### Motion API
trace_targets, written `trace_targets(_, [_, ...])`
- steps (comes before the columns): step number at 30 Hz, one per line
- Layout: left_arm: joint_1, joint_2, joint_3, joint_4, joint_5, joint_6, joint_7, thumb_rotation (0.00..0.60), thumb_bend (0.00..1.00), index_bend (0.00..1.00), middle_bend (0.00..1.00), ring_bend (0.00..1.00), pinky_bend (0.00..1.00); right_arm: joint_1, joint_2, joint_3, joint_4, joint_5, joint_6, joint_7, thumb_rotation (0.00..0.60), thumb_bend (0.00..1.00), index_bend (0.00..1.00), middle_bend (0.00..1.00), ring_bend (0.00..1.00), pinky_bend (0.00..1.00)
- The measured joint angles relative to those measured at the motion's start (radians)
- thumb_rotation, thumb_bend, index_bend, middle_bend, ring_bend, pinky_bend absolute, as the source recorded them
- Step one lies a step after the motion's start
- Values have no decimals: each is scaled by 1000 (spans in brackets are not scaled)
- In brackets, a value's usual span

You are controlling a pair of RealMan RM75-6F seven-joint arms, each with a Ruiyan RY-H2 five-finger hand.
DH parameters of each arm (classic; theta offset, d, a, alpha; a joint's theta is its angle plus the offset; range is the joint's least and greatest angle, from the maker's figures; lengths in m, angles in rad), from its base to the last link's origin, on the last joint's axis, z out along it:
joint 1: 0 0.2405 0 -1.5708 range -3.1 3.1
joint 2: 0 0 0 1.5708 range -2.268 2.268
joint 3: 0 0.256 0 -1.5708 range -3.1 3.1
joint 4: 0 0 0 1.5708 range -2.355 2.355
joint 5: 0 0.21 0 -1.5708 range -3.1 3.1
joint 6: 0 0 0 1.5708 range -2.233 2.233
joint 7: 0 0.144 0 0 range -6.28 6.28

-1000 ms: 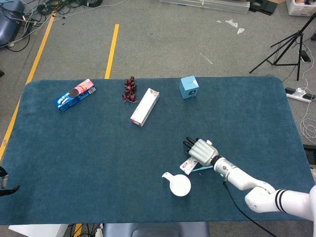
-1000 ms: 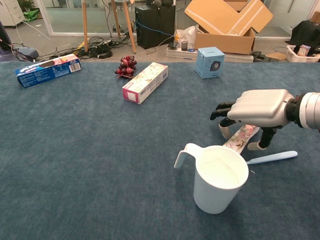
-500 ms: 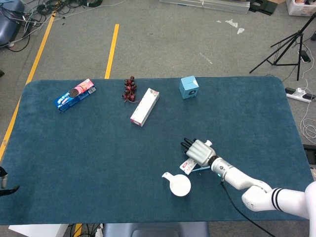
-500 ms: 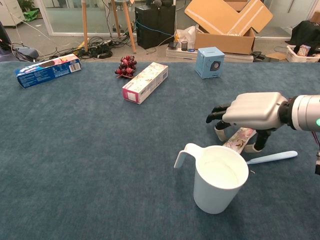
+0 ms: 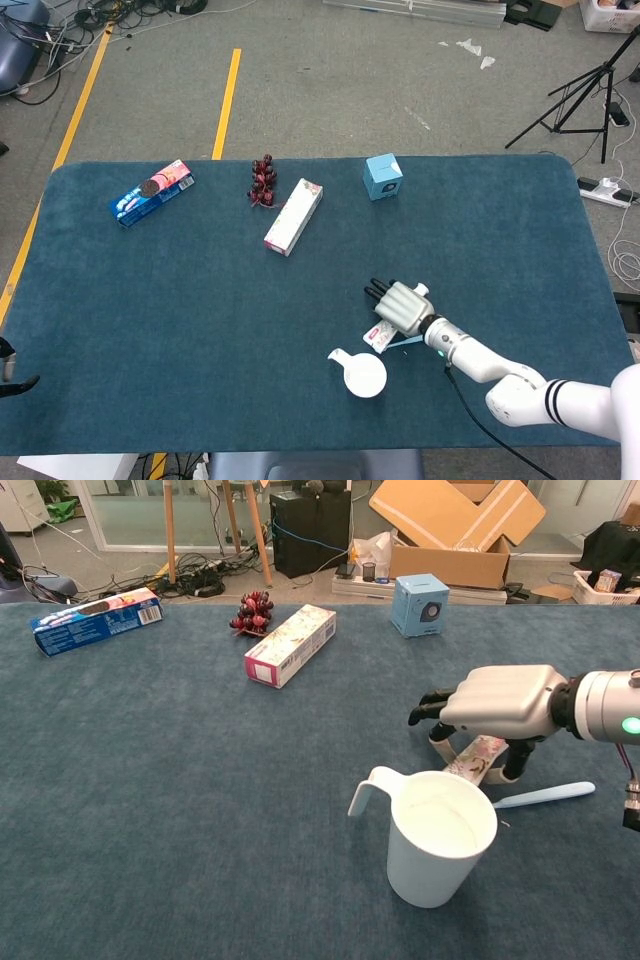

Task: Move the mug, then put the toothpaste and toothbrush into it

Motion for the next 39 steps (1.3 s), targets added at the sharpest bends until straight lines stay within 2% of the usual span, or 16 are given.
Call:
trace_targets(8, [1, 1, 0, 0, 3, 1, -3, 600, 0, 884, 478, 425, 556, -2, -11, 1, 11, -5, 15, 3, 600, 224, 571, 135, 41, 328])
trace_targets(17, [2, 1, 1, -2, 6, 5, -2, 600, 0, 884, 478, 425, 555, -10, -10, 0, 12, -13, 40, 0, 600, 231, 590, 141, 41, 328])
trace_targets(39, [0, -4, 2, -1, 2, 3, 11, 600, 0, 883, 478, 425, 556, -69, 104, 28, -103, -94, 191, 103, 600, 246, 602, 143, 41, 328])
